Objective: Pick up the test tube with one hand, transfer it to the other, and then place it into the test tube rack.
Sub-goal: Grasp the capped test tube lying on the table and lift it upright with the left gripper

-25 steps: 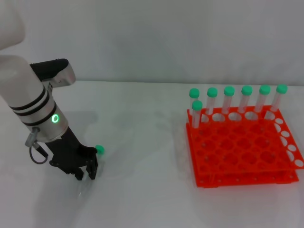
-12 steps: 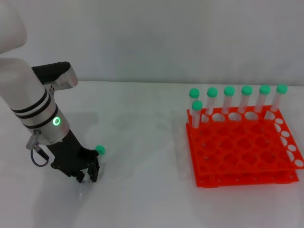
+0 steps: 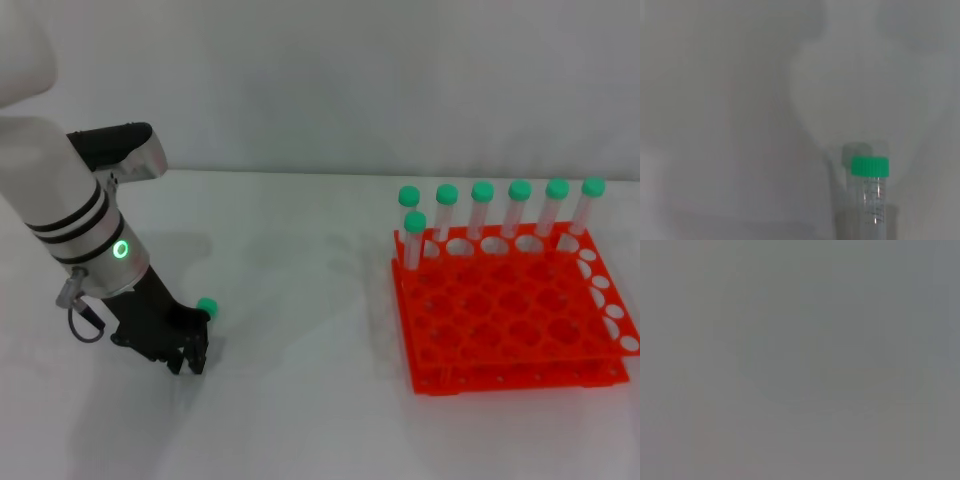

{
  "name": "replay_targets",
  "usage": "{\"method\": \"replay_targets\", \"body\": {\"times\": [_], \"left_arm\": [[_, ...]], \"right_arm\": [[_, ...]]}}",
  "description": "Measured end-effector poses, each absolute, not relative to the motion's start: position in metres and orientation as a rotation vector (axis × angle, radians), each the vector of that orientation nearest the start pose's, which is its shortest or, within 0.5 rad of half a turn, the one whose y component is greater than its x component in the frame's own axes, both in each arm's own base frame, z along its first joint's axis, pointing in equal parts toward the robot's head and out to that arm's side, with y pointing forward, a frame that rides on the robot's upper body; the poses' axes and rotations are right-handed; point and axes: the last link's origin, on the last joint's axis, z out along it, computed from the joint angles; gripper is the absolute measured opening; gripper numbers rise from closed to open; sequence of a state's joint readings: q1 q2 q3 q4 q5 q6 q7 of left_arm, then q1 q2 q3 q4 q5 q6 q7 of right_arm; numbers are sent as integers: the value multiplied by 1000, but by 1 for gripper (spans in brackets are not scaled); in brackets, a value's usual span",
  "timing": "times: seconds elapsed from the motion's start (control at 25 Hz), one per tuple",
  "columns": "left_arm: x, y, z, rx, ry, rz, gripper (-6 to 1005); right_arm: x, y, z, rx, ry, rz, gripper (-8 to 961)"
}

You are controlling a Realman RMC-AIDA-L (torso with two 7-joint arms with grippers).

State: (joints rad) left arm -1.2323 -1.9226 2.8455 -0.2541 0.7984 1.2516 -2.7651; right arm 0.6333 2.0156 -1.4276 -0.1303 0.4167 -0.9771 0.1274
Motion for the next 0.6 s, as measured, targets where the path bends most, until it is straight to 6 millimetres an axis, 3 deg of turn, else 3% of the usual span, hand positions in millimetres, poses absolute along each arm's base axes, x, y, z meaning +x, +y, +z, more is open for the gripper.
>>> {"method": "replay_targets", "body": {"times": [0.36,0.6], "left_arm": [[-236,444,11,-2076,-1643,377,193],[-246,462,10,-2058,-1510,68,194]], "right_arm": [[329,410,75,-1259,584,670,857],[325,414,77,-1265,572,675,857]]}}
